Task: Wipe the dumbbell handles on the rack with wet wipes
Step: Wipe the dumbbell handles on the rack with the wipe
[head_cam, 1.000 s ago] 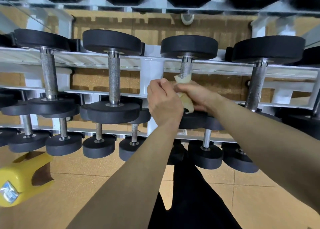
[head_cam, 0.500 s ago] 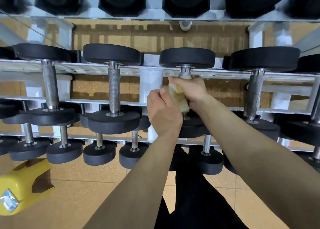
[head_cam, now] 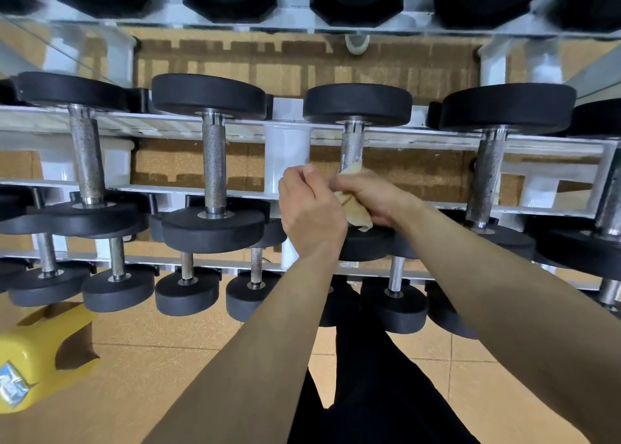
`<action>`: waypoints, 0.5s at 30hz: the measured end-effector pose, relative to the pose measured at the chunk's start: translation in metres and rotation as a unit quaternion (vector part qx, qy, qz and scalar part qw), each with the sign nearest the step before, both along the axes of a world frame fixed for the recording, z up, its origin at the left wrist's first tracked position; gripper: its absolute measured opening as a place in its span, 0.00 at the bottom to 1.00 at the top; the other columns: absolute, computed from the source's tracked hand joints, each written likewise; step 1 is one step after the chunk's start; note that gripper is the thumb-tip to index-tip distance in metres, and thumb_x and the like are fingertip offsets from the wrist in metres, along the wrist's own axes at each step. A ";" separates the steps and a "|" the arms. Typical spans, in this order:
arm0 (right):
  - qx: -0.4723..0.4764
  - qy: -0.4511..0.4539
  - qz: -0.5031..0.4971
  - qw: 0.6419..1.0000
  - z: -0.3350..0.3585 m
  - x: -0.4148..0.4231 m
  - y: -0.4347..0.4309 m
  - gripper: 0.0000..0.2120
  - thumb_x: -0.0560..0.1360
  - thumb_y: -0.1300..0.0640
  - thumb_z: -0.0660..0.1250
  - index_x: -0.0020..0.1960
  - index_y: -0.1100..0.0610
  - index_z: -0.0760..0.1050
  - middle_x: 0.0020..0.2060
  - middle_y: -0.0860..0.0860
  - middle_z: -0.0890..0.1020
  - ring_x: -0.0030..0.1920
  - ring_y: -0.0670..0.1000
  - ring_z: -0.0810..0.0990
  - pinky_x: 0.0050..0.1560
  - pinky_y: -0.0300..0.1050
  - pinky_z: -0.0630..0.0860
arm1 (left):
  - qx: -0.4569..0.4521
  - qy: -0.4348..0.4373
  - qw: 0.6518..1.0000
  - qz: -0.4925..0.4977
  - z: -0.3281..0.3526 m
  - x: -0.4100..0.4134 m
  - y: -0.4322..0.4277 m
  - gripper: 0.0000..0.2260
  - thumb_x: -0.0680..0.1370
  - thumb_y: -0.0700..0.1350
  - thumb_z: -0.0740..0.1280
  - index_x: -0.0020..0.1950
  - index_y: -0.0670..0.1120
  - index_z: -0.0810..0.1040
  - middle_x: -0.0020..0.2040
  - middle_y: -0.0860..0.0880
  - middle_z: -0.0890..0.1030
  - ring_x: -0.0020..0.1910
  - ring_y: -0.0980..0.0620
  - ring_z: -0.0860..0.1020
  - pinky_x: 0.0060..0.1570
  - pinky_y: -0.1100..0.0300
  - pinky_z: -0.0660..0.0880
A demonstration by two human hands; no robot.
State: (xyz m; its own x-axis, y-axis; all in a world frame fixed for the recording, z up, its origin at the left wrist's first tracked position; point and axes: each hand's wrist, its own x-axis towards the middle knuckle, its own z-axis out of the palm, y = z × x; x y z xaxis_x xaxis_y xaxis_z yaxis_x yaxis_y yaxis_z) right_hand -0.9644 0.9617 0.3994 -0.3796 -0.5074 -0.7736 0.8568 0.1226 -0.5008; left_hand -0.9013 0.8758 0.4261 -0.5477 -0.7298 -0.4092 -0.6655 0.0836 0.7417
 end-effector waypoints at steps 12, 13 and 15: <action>0.206 0.121 -0.160 0.958 0.012 -0.005 -0.024 0.09 0.69 0.59 0.81 0.42 0.62 0.83 0.34 0.54 0.84 0.34 0.50 0.83 0.36 0.44 0.80 | 0.003 0.008 1.000 0.006 -0.002 0.000 0.000 0.11 0.86 0.49 0.55 0.50 0.46 0.72 0.48 0.50 0.76 0.51 0.49 0.72 0.53 0.57 0.65; 0.202 0.122 -0.175 0.956 0.011 -0.012 -0.029 0.09 0.68 0.57 0.81 0.41 0.59 0.82 0.33 0.53 0.83 0.34 0.51 0.82 0.37 0.44 0.79 | 0.002 0.010 1.000 0.005 -0.002 0.001 0.000 0.11 0.86 0.50 0.55 0.50 0.46 0.72 0.48 0.50 0.76 0.51 0.50 0.72 0.52 0.57 0.65; 0.184 0.101 -0.181 0.961 0.013 -0.022 -0.033 0.12 0.67 0.52 0.82 0.43 0.57 0.82 0.32 0.52 0.82 0.33 0.52 0.80 0.39 0.44 0.77 | 0.004 0.013 1.000 0.000 -0.004 0.001 0.000 0.11 0.86 0.50 0.54 0.50 0.47 0.72 0.48 0.51 0.76 0.50 0.51 0.71 0.51 0.58 0.64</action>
State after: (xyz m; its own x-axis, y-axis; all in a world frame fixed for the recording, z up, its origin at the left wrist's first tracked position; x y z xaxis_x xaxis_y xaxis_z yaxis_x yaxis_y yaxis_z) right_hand -0.9863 0.9286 0.4122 -0.6417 -0.0198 -0.7667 0.7660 0.0350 -0.6419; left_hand -0.9002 0.8755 0.4224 -0.5585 -0.7260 -0.4013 -0.6459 0.0770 0.7595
